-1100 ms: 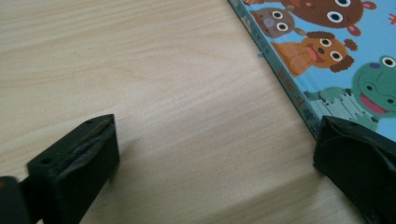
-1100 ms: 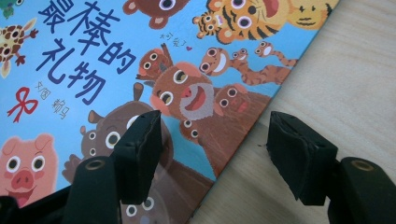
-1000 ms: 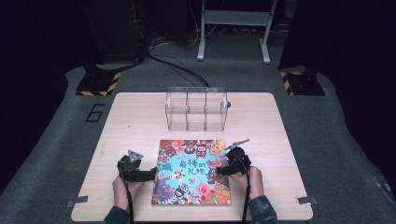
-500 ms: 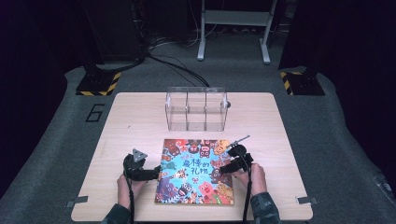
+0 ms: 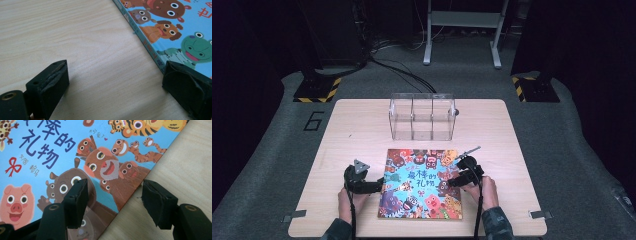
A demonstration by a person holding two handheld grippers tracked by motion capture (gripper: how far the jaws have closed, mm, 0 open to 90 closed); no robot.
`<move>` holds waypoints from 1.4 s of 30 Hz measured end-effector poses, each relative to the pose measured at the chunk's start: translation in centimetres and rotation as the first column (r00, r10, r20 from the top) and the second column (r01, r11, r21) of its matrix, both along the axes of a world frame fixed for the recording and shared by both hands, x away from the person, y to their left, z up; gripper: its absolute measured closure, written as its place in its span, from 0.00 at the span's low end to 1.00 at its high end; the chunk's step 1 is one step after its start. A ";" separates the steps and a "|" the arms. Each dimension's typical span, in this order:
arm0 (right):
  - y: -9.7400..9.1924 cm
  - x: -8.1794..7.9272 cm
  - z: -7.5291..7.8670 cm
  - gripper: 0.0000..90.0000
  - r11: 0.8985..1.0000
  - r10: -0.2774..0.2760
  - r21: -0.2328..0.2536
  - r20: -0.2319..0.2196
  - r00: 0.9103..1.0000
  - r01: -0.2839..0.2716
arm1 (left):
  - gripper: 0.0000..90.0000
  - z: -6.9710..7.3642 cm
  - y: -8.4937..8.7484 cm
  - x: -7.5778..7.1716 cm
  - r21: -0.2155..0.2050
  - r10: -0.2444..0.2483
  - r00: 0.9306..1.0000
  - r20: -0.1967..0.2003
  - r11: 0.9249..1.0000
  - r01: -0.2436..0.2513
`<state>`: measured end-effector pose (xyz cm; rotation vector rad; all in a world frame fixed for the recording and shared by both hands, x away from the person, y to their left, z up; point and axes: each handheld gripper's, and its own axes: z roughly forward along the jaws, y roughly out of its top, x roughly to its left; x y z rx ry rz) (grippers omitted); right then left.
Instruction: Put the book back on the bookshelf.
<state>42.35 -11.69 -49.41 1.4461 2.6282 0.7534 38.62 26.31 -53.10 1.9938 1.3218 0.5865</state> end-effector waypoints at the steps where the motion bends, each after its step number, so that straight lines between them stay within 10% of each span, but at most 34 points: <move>1: 0.1 0.2 0.0 0.42 1.000 0.011 -0.013 -0.006 1.000 -0.011 | 0.07 0.0 0.0 0.0 0.000 0.000 1.000 0.000 1.000 0.000; 14: -0.2 -0.1 -0.2 0.39 0.999 -0.011 0.033 0.010 1.000 0.011 | 0.07 0.0 0.0 0.0 0.000 0.000 1.000 0.000 1.000 0.000; 20: -1.6 -0.1 -0.2 0.43 0.982 -0.015 0.190 0.023 1.000 0.010 | 0.08 0.0 0.0 0.0 -0.002 0.001 1.000 0.003 1.000 -0.001; 28: -1.3 -0.8 0.5 0.42 0.984 -0.018 0.178 0.091 0.996 0.002 | 0.08 0.0 0.0 0.0 -0.002 0.000 1.000 0.003 1.000 0.000; 42: -1.2 -0.7 -0.7 0.41 0.993 -0.006 0.121 0.073 0.997 -0.003 | 0.02 0.4 -0.5 -0.3 -0.058 -0.045 0.999 0.031 0.997 0.047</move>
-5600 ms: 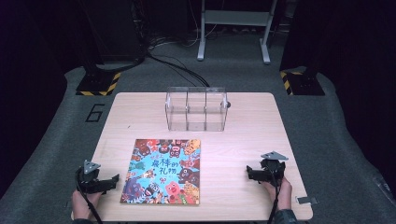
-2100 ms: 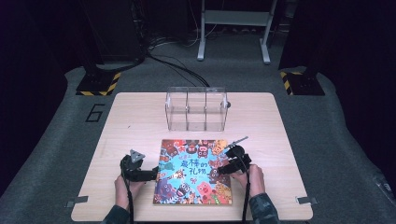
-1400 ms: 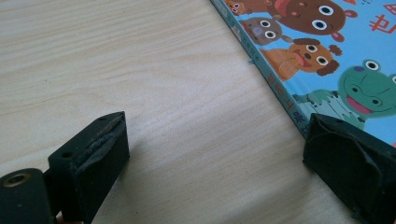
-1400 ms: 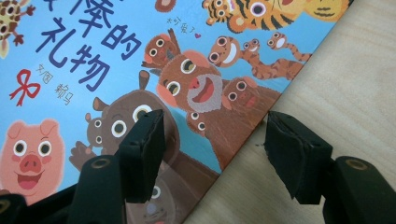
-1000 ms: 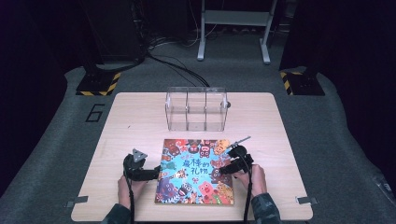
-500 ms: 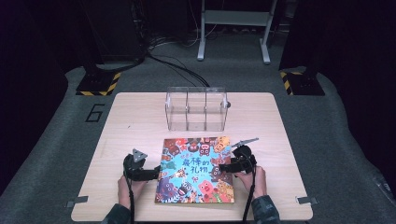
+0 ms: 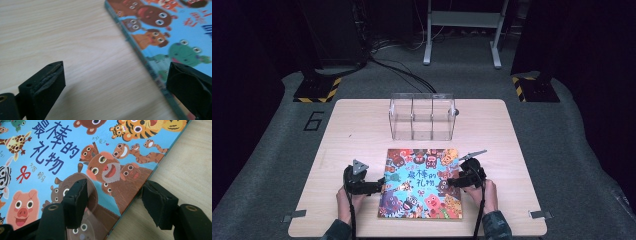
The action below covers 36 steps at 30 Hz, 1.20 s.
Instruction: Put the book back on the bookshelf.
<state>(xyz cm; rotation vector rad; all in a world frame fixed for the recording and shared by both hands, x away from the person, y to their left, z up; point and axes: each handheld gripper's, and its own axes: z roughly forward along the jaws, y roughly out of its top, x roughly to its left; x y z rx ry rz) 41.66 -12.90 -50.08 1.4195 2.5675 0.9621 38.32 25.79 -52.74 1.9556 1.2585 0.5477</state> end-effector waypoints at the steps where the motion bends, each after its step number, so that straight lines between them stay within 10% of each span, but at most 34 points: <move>1: -0.1 0.1 -0.1 0.41 1.000 0.006 -0.004 0.007 1.000 -0.006 | 0.01 -0.2 -0.3 0.2 -0.008 -0.015 1.000 -0.007 1.000 0.015; 8: -0.1 0.0 0.0 0.41 1.000 -0.001 0.006 0.008 1.000 0.001 | 0.01 -0.3 -0.2 0.7 -0.051 -0.021 0.999 -0.049 0.999 0.019; 16: -0.2 0.0 1.6 0.41 0.985 -0.011 0.174 0.042 0.999 0.004 | 0.01 -0.3 0.0 0.8 -0.073 -0.027 0.998 -0.051 0.997 0.024; 36: 0.9 0.8 2.8 0.37 0.989 0.007 0.149 0.075 0.997 -0.018 | 0.02 -0.3 0.1 0.8 -0.087 -0.033 0.998 -0.050 0.996 0.029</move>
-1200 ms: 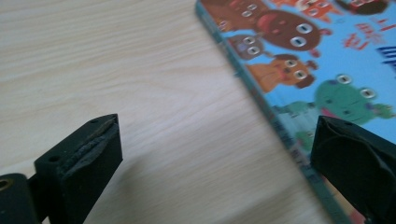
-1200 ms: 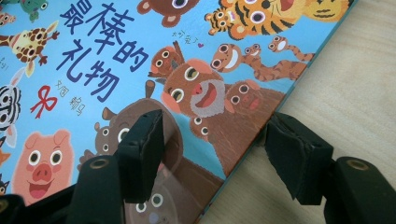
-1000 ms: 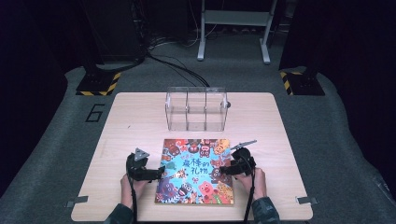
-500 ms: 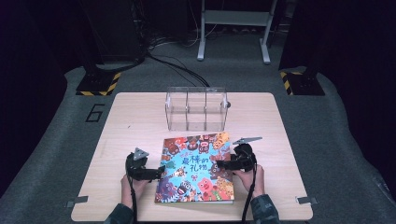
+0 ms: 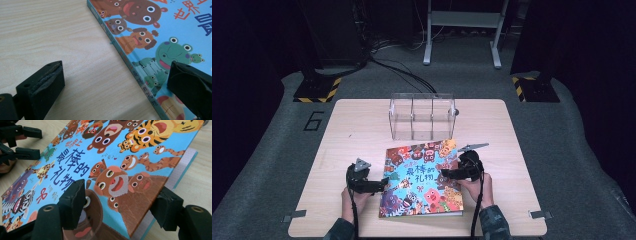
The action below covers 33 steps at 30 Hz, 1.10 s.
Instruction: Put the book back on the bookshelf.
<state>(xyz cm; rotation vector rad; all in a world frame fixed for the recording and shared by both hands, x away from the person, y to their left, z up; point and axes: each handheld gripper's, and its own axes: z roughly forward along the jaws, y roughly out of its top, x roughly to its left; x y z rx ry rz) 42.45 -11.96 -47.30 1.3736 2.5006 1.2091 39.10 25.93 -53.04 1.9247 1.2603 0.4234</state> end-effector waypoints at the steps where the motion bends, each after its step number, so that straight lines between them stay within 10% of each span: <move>1: 0.0 0.1 0.0 0.37 1.000 0.004 0.005 0.006 1.000 -0.004 | 0.03 0.0 0.0 0.0 -0.004 -0.005 1.000 -0.002 1.000 0.005; 33: -0.3 5.6 0.6 0.53 0.991 -0.013 0.131 -0.055 0.998 0.021 | 0.06 0.0 0.2 0.1 -0.019 -0.028 1.000 0.006 0.999 0.028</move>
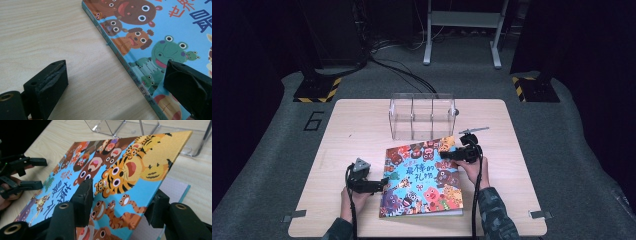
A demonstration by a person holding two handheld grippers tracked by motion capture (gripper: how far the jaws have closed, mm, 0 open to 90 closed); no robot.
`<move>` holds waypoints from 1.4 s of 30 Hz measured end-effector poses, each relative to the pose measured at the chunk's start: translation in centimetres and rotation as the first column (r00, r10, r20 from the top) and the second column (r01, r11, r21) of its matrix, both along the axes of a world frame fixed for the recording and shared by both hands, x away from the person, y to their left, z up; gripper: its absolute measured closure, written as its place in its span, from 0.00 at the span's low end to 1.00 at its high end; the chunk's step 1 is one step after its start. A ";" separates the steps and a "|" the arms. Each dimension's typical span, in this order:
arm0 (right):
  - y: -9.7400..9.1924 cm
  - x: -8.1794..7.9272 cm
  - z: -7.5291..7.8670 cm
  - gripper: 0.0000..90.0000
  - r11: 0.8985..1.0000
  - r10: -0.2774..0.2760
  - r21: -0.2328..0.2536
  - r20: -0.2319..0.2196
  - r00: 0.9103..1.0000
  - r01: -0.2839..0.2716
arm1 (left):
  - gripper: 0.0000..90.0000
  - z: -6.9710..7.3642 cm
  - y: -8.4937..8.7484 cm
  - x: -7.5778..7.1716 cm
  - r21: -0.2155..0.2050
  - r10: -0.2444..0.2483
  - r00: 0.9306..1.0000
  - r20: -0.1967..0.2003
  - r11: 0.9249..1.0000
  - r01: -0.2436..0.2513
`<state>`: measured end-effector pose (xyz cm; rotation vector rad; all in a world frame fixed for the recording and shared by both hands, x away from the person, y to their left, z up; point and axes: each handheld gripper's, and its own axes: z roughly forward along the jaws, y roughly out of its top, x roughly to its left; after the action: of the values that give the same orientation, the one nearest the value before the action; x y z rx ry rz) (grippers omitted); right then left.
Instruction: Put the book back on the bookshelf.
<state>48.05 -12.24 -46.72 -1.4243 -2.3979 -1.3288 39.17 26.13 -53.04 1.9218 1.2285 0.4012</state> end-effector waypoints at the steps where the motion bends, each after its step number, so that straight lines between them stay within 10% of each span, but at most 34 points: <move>1: 0.0 0.0 0.1 0.53 1.000 -0.001 0.001 0.006 1.000 0.001 | 0.06 0.0 0.0 0.0 0.001 0.000 1.000 -0.003 1.000 0.000; 24: 0.1 -0.8 0.3 0.58 0.999 -0.022 0.038 0.111 0.994 0.018 | 0.05 0.0 0.1 0.1 -0.010 -0.012 1.000 -0.006 1.000 0.012; 42: 0.4 -2.0 1.1 0.59 1.000 -0.005 0.016 0.243 0.970 0.001 | 0.00 0.3 0.4 0.4 -0.038 -0.018 1.000 -0.024 0.999 0.017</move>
<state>46.09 -11.80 -45.61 -1.3316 -2.5238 -1.6047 39.61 26.56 -52.75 1.9091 1.2261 0.3437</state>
